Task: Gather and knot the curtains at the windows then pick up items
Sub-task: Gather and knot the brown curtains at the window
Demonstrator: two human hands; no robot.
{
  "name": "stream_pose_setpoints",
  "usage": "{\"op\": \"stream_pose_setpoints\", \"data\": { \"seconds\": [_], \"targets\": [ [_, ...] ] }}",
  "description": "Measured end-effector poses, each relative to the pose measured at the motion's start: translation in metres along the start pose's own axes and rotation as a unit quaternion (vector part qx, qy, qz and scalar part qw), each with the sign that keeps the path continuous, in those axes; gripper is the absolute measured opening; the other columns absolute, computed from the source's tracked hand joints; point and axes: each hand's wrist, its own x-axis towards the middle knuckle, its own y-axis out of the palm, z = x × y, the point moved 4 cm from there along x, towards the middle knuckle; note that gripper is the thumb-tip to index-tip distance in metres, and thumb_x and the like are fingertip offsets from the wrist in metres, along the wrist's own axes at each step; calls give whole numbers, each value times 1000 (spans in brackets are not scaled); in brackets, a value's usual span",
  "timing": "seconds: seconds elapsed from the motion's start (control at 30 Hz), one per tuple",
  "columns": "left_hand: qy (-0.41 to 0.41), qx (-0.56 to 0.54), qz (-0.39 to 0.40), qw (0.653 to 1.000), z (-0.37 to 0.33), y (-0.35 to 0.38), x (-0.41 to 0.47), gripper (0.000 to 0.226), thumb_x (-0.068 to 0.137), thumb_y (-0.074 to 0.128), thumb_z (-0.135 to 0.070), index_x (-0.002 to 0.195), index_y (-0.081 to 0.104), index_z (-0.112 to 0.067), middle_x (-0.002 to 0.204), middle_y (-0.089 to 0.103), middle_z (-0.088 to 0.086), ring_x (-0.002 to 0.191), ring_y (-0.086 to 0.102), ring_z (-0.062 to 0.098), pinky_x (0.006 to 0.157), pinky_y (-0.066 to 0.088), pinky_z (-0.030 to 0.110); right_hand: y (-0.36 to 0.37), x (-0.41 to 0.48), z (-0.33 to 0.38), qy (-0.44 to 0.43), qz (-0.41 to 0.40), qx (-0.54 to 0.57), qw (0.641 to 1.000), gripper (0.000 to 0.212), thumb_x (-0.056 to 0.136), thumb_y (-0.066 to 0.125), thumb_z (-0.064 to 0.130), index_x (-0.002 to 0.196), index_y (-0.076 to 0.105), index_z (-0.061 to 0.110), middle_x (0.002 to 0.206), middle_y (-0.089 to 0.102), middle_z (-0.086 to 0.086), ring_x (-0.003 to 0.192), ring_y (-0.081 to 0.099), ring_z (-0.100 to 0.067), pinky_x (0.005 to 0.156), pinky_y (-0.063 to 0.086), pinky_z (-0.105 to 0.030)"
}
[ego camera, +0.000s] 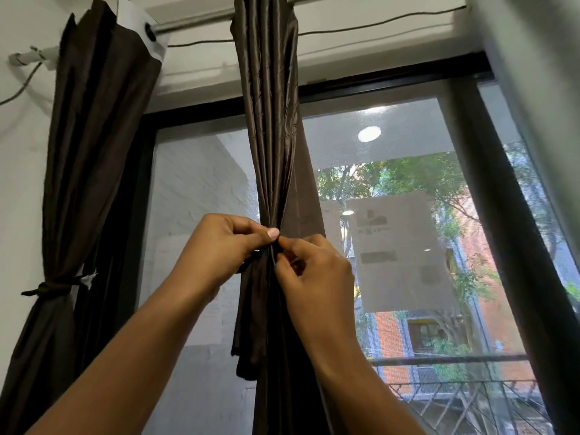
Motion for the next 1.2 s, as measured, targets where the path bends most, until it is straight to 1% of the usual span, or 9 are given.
{"op": "stream_pose_setpoints", "data": {
  "seconds": [0.27, 0.33, 0.43, 0.53, 0.63, 0.77, 0.87, 1.0, 1.2],
  "targets": [
    [-2, 2, 11, 1000, 0, 2, -1, 20, 81, 70, -29, 75, 74, -11, 69, 73, 5, 58, 68, 4, 46, 46, 8, 0, 4, 0, -39, 77, 4, 996, 24, 90, 60, 24, 112, 69, 25, 79, 55, 9, 70, 55, -6, 60, 38, -9],
    [-5, 2, -3, 1000, 2, -1, 1, 14, 81, 71, -24, 72, 74, -13, 66, 73, 3, 56, 67, 3, 46, 45, 7, -9, 12, -12, 10, 102, 92, 990, 18, 87, 64, 28, 102, 73, 23, 80, 65, 10, 74, 61, -3, 66, 46, -14],
    [3, 23, -24, 999, 5, -6, 1, 12, 80, 73, -24, 70, 74, -18, 66, 73, -4, 61, 68, 1, 53, 48, 10, -24, 26, -54, 148, 16, 133, 980, 20, 86, 65, 32, 100, 73, 20, 91, 70, 7, 86, 64, -4, 81, 52, -24],
    [13, 56, -37, 998, 8, -7, 3, 10, 78, 75, -27, 71, 75, -20, 73, 74, -5, 70, 70, 4, 71, 53, 21, -9, 24, -92, 341, 131, 170, 915, 48, 85, 64, 42, 126, 54, 19, 120, 57, 1, 114, 54, -21, 91, 43, -37],
    [15, 80, -47, 996, 11, -11, 4, 12, 78, 75, -29, 72, 77, -19, 75, 75, -3, 77, 71, 12, 83, 56, 34, 5, 14, -103, 436, 229, 272, 827, 39, 83, 66, 41, 110, 61, 15, 113, 64, -4, 106, 58, -25, 82, 48, -38],
    [25, 105, -63, 992, 13, -11, 3, 13, 78, 76, -30, 70, 76, -21, 72, 74, -5, 75, 71, 11, 84, 57, 39, -20, 22, -95, 352, 114, 221, 902, 8, 85, 66, 20, 80, 67, 14, 83, 69, -3, 81, 65, -20, 64, 51, -24],
    [30, 94, -64, 993, 12, -8, 2, 11, 78, 76, -30, 71, 76, -22, 74, 74, -4, 78, 70, 11, 86, 56, 39, -51, 24, -63, 206, 33, -19, 978, 13, 84, 67, 29, 92, 69, 19, 83, 67, 5, 75, 61, -14, 67, 48, -24],
    [46, 68, -65, 995, 5, 1, -1, 10, 77, 75, -32, 77, 76, -22, 80, 75, -3, 81, 70, 8, 88, 55, 35, -67, 19, 5, 44, -2, -200, 979, 22, 90, 57, 30, 111, 64, 27, 98, 66, 8, 79, 57, -14, 66, 33, -23],
    [64, 24, -38, 997, -10, 10, -5, 12, 80, 72, -30, 79, 77, -19, 76, 75, -2, 74, 71, 8, 76, 57, 27, -24, 4, 31, -79, -41, -300, 950, 15, 64, 79, 14, 71, 68, 20, 59, 53, 2, 40, 49, -19, 57, 28, -28]
  ]
}}
